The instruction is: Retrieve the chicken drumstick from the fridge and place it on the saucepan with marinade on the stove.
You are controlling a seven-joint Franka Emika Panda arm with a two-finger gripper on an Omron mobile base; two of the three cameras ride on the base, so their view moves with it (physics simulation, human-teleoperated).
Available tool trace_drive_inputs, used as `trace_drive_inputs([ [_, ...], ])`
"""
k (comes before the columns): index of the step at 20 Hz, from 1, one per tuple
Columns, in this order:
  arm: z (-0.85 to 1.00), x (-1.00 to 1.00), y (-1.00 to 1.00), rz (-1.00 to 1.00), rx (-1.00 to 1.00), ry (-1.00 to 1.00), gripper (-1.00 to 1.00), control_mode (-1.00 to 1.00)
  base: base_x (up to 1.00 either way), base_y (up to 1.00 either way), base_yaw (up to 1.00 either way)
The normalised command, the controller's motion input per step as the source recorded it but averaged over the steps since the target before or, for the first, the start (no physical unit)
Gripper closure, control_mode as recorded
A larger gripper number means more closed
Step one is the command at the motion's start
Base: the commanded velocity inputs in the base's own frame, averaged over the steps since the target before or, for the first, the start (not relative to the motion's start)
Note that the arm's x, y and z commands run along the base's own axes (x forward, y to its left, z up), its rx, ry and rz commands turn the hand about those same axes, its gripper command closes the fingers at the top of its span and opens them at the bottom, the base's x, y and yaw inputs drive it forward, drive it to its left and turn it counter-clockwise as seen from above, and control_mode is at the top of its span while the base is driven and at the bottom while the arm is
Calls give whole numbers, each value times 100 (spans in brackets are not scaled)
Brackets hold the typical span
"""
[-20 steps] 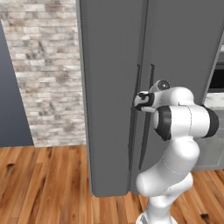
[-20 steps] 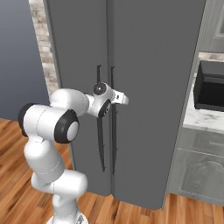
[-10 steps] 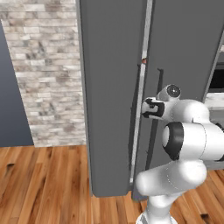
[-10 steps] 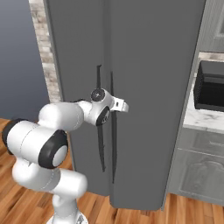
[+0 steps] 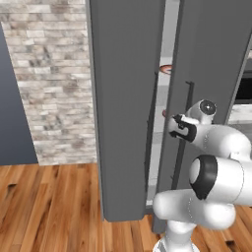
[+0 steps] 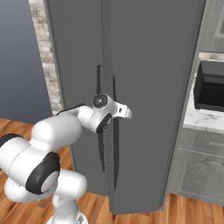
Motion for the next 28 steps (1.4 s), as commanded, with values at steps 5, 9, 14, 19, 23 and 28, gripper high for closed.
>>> trace_drive_inputs([
  [5,0,-26,-40,5,0,0,100,-100,0,0,0],
  [9,0,-52,-57,9,0,0,100,-100,0,0,0],
  [14,0,-75,-67,13,0,0,100,-100,0,0,0],
  [19,-4,-80,-74,17,0,0,100,-100,0,0,0],
  [23,-5,-75,-80,18,1,0,100,-100,0,0,0],
  [28,-6,-71,-91,19,2,0,100,-100,0,0,0],
])
